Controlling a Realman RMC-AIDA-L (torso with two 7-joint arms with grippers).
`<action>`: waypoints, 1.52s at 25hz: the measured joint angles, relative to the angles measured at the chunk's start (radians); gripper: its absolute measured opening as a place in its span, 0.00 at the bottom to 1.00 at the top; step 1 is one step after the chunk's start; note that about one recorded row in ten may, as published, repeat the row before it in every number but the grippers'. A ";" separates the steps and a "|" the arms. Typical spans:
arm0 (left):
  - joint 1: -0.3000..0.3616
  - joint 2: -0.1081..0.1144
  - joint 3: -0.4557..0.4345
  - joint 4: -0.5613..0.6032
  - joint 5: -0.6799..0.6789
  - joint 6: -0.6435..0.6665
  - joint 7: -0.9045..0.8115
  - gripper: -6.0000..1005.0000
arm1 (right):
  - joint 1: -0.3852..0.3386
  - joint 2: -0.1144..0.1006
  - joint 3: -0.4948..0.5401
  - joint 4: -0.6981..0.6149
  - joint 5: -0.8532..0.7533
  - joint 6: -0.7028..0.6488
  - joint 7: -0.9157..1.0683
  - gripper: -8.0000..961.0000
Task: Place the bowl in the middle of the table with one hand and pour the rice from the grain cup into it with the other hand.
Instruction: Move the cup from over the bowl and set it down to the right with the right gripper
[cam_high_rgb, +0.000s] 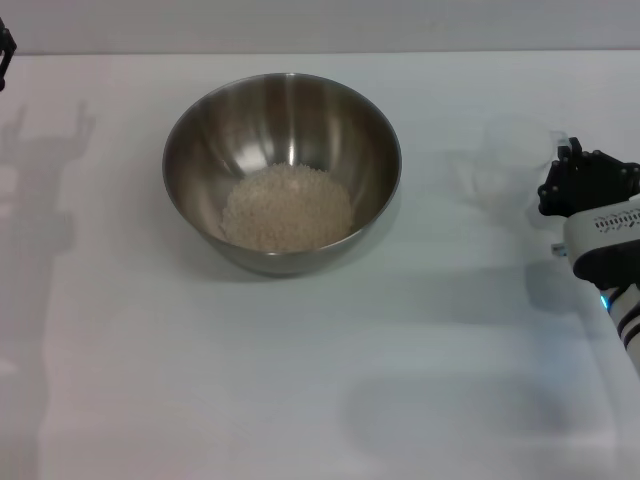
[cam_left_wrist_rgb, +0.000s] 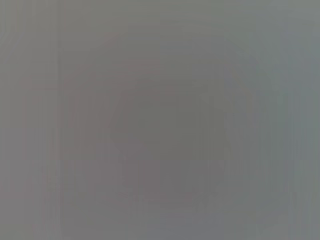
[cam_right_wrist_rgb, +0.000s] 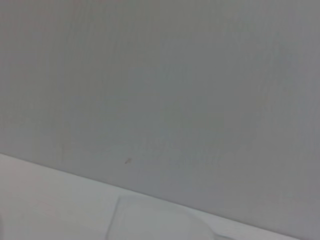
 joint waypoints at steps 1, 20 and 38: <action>0.000 0.000 -0.006 0.000 0.000 0.000 -0.010 0.83 | 0.000 0.000 0.000 0.000 0.000 0.000 0.000 0.03; -0.019 0.005 -0.019 0.009 0.001 -0.030 -0.008 0.83 | -0.049 -0.001 0.005 0.003 0.005 -0.081 0.067 0.50; -0.024 0.006 -0.011 0.012 0.011 -0.046 -0.008 0.83 | -0.128 0.003 -0.112 0.047 0.007 -0.152 0.062 0.62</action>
